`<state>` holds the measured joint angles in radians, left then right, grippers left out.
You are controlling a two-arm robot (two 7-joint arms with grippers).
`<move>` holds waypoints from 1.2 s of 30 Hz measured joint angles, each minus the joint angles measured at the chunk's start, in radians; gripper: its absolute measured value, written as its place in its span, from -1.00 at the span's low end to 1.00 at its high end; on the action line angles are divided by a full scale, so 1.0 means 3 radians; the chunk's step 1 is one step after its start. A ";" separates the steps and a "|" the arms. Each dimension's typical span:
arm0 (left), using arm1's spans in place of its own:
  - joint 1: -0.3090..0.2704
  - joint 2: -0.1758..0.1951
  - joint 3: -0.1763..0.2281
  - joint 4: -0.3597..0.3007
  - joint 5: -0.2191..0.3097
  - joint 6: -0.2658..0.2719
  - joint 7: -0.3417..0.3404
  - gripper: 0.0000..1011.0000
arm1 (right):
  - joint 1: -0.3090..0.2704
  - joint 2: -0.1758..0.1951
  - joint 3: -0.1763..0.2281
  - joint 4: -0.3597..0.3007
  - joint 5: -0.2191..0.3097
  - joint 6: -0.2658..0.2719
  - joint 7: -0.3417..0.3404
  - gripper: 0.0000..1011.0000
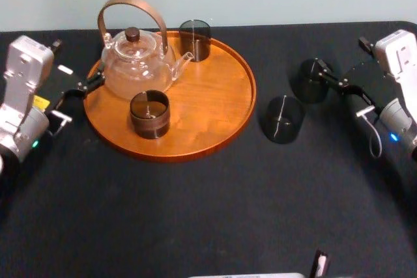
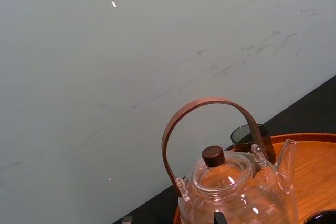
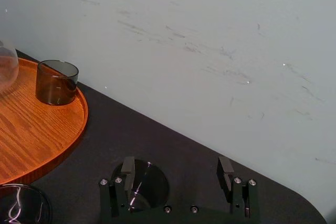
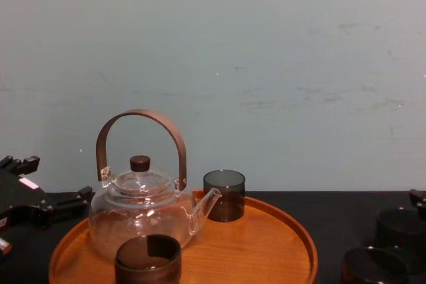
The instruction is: Pick up the glass from the table and place it on the tray.
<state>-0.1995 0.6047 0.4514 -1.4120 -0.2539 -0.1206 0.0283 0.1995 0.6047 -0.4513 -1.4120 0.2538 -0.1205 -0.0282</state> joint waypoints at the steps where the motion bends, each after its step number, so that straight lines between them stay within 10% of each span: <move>1: 0.0000 0.0000 0.0000 0.0000 0.0000 0.0000 0.0000 0.98 | 0.0000 0.0000 0.0000 0.0000 0.0000 0.0000 0.0000 0.98; 36: 0.0000 0.0000 0.0000 0.0000 0.0000 0.0000 0.0000 0.98 | 0.0000 0.0000 0.0000 0.0000 0.0000 0.0000 0.0000 0.98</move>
<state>-0.1995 0.6047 0.4514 -1.4120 -0.2539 -0.1206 0.0283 0.1995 0.6047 -0.4514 -1.4120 0.2539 -0.1205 -0.0283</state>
